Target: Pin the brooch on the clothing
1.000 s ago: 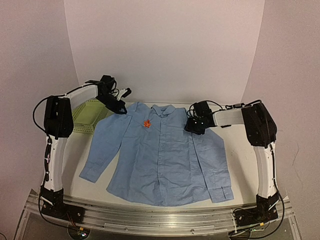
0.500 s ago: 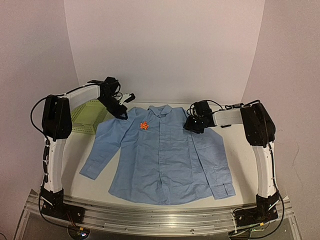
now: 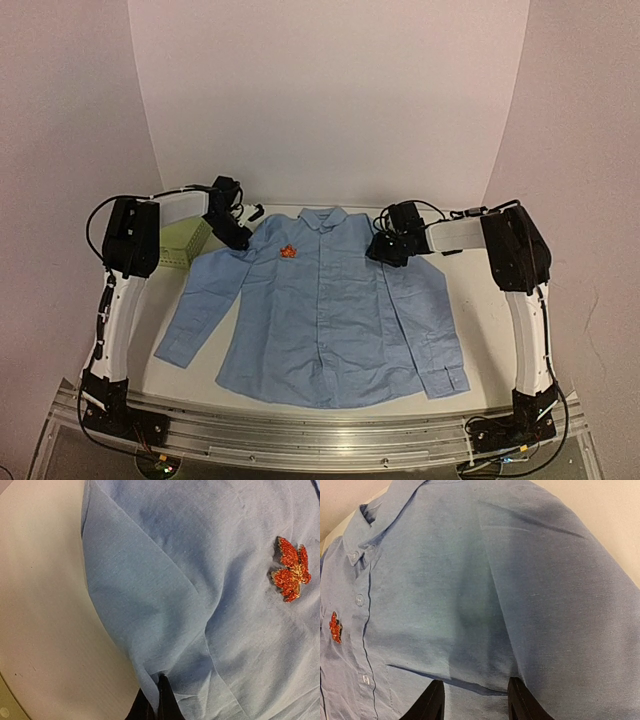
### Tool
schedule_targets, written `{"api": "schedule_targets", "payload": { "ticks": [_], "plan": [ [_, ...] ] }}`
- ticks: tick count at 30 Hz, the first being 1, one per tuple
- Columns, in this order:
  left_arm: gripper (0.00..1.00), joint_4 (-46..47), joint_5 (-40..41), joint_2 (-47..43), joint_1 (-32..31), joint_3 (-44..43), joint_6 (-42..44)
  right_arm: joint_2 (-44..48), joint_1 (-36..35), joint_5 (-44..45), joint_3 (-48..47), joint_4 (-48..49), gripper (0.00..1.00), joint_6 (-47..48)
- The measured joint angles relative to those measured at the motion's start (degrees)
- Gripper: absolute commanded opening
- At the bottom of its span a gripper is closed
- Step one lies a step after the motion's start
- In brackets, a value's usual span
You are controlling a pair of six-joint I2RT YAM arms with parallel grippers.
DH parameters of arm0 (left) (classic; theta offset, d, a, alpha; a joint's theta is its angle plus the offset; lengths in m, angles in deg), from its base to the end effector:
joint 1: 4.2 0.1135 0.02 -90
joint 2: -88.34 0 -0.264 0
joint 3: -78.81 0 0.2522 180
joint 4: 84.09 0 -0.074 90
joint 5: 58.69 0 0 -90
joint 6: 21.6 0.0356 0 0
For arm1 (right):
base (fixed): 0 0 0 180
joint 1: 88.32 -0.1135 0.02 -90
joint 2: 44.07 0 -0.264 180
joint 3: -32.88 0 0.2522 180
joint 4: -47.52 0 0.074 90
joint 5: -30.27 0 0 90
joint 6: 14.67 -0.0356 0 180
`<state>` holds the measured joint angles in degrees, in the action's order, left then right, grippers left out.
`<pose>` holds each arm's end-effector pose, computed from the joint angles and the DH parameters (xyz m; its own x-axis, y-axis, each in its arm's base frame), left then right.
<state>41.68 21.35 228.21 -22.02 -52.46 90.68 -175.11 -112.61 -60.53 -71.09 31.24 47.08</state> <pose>0.4941 -0.1653 0.1489 -0.6410 0.5983 -0.4809 0.6696 0.7421 0.0307 0.4534 0.2051 0.1226 -0.7502 0.1807 -0.6360 -0.0743 0.9328 0.3526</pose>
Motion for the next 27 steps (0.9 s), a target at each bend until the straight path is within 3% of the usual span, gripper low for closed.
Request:
{"api": "schedule_targets", "payload": {
  "ticks": [6,10,15,18,21,25,27],
  "plan": [
    [0.43,1.87,0.17,1.05,0.0,-0.61,-1.98,0.0,0.16,-2.33,-0.91,-1.22,0.47,2.9],
    [0.51,2.48,-0.05,0.8,0.0,-0.44,-2.56,0.44,0.26,-3.41,-1.14,-2.85,0.47,4.71],
    [0.48,2.51,-1.09,-2.25,-0.37,0.23,-0.91,5.69,-0.25,-4.05,2.51,-6.06,0.47,5.71],
    [0.36,2.69,-2.55,-3.81,-1.69,-1.55,1.11,11.86,-1.97,-3.83,7.03,-7.11,0.43,5.57],
    [0.25,3.29,-5.01,-3.31,-3.78,-6.69,1.96,17.06,-5.63,-3.71,10.64,-7.82,0.31,4.59],
    [0.22,8.22,-6.47,2.1,-5.97,-17.57,0.89,21.18,-11.1,-3.99,16.85,-7.75,0.13,1.17],
    [0.2,11.89,-6.45,4.32,-6.39,-18.59,0.11,21.93,-13.23,-4.1,20.23,-8.34,0.05,-0.41]
  ]
}}
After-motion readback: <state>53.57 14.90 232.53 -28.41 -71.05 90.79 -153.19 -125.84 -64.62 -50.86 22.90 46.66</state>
